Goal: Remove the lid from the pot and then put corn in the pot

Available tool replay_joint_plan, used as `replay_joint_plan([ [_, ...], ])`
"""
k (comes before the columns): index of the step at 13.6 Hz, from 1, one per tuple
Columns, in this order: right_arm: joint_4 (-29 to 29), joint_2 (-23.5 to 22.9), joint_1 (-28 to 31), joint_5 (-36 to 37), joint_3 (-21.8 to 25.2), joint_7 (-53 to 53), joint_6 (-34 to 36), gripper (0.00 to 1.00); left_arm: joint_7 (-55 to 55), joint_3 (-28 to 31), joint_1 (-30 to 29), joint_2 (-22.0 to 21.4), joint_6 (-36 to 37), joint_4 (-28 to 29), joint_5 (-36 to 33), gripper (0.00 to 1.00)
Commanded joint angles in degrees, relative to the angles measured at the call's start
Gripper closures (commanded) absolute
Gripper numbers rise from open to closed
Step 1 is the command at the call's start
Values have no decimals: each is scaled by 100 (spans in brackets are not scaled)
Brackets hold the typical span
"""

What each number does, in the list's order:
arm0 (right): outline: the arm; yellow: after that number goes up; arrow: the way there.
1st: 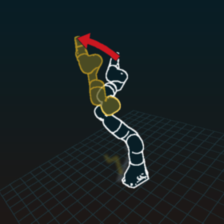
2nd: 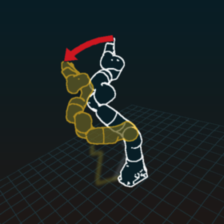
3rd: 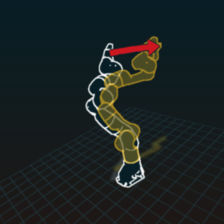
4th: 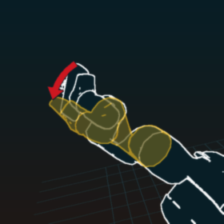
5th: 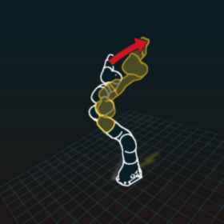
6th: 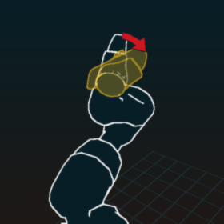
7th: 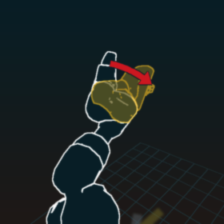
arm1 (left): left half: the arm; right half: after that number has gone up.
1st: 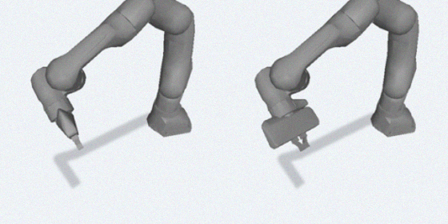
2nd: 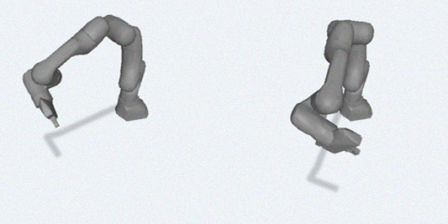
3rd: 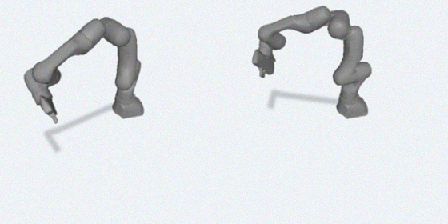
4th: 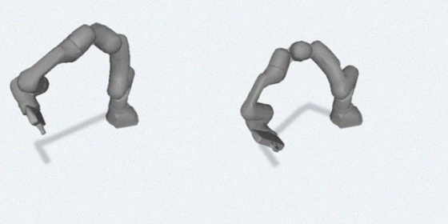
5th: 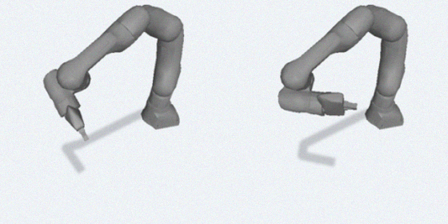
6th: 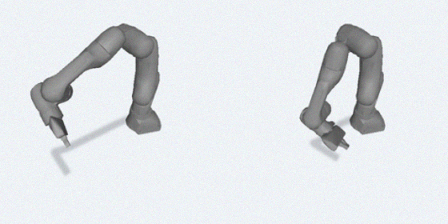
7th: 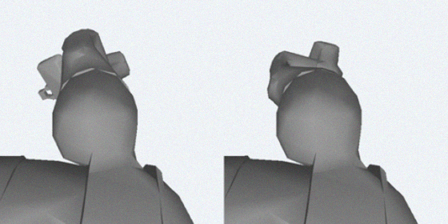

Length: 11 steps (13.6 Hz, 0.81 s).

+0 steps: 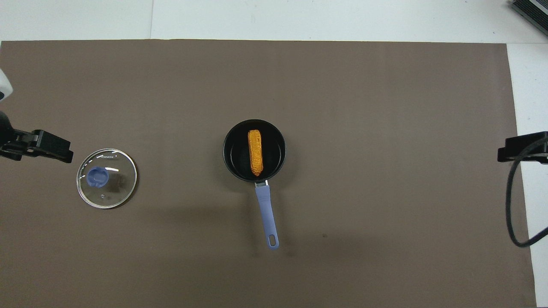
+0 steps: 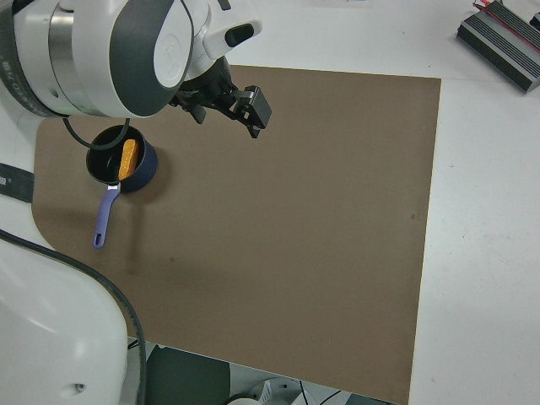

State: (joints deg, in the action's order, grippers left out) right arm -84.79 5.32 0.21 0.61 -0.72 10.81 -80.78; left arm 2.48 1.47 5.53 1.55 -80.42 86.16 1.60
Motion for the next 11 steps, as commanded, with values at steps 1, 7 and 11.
replay_joint_plan([
  [1, -187, 136, 102, -140, 2, -184, -95, 0, 68, 29, 27, -59, 9, -3, 7, 0],
  [7, -284, 154, -292, -140, 509, -501, -175, 0, 68, 29, 36, -76, 0, 41, 7, 0],
  [11, -284, 154, -346, -140, 599, -536, -184, 0, 59, 29, 27, -85, 9, 50, 7, 0],
])
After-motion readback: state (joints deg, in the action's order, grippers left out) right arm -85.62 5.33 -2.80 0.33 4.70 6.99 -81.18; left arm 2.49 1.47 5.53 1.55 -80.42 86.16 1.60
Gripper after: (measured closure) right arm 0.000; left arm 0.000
